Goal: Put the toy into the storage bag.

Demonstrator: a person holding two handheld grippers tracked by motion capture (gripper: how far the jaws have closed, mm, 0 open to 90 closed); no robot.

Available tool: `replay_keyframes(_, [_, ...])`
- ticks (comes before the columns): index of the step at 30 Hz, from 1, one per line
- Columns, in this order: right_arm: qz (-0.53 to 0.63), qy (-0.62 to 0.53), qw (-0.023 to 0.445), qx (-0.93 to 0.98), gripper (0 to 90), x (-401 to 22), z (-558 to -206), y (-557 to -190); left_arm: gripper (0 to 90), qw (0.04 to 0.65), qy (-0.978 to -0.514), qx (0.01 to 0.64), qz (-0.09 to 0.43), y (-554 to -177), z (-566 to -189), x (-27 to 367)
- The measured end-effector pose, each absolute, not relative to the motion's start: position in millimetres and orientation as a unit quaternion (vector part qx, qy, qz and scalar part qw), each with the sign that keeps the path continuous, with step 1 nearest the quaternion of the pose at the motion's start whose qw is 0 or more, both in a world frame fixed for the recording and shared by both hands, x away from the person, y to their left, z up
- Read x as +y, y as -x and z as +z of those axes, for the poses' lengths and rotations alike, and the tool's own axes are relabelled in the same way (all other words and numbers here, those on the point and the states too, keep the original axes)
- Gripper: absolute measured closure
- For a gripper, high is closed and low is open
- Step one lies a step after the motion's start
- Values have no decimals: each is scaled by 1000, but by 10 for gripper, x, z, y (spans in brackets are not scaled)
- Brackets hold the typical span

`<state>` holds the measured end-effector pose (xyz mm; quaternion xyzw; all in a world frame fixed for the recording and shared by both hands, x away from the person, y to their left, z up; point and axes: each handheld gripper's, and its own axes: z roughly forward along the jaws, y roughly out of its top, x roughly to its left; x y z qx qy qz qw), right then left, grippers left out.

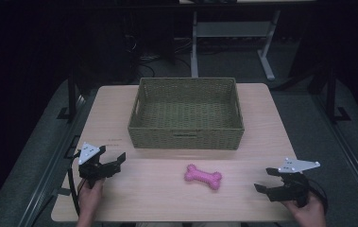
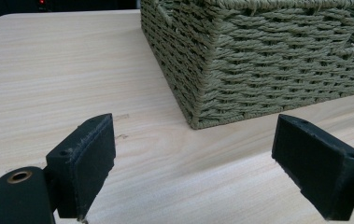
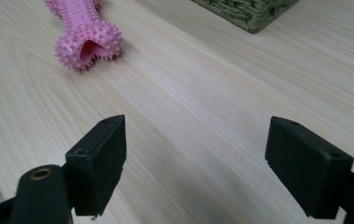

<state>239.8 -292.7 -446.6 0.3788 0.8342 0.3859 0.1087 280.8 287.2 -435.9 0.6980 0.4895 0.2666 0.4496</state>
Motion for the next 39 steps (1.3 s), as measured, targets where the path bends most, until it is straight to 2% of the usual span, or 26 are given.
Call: replay_keyframes(39, [333, -282, 53, 898, 166, -2228, -4086, -2648, 130, 453, -693, 492, 270, -2809, -4353, 2912])
